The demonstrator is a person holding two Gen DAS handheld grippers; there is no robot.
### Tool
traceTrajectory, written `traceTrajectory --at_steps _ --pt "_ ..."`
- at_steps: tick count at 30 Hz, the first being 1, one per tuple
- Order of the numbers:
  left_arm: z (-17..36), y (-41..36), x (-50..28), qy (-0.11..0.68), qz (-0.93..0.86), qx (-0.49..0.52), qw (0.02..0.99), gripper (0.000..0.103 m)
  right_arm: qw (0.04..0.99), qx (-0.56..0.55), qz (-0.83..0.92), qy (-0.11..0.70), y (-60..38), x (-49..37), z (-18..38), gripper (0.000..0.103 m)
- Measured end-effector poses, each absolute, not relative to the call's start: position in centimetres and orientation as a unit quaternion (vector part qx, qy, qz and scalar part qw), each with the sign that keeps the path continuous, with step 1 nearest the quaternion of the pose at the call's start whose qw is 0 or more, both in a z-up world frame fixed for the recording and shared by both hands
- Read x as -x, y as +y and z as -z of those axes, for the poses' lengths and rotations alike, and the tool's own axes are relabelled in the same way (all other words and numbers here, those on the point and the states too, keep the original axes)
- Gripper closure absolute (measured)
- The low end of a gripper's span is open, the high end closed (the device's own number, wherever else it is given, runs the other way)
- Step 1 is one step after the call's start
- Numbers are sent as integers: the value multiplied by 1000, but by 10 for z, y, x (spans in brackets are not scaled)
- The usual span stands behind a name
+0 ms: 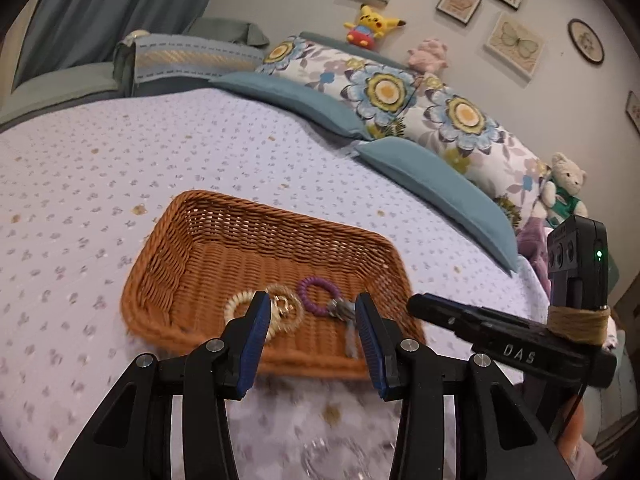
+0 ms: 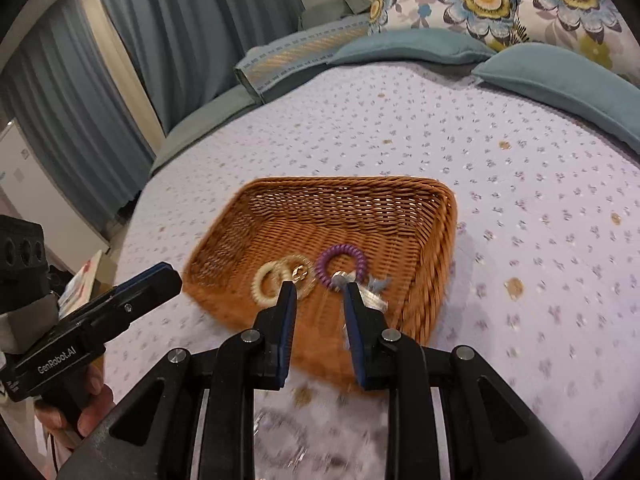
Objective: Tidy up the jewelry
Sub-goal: 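Move both grippers back toward the red cord and silver earring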
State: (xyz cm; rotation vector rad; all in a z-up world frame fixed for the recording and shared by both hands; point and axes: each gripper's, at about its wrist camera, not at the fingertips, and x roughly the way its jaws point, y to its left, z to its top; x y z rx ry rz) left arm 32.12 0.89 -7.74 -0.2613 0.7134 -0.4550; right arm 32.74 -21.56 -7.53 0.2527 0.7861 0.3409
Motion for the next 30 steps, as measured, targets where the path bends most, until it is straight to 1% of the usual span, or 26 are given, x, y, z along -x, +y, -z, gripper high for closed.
traceTrajectory --at_steps 7,12,18,20,22,24,30 --pt "58 20 -244 336 229 115 906 58 913 -108 -172 355 -223 -250 46 75" --pt "64 23 -194 347 232 112 902 58 919 -82 -159 353 -230 -194 47 73" --pt "78 22 -156 362 236 117 894 58 913 -62 -150 375 -234 -140 72 73" --pt "85 21 -149 367 236 118 892 58 908 -67 -149 387 -236 -127 86 71" --pt "98 21 -142 377 234 122 888 58 903 -70 -143 398 -237 -117 101 61" --pt "110 20 -138 388 228 124 885 58 899 -76 -135 410 -238 -110 119 57" --pt "142 6 -134 417 229 93 875 58 889 -82 -122 433 -242 -102 154 56"
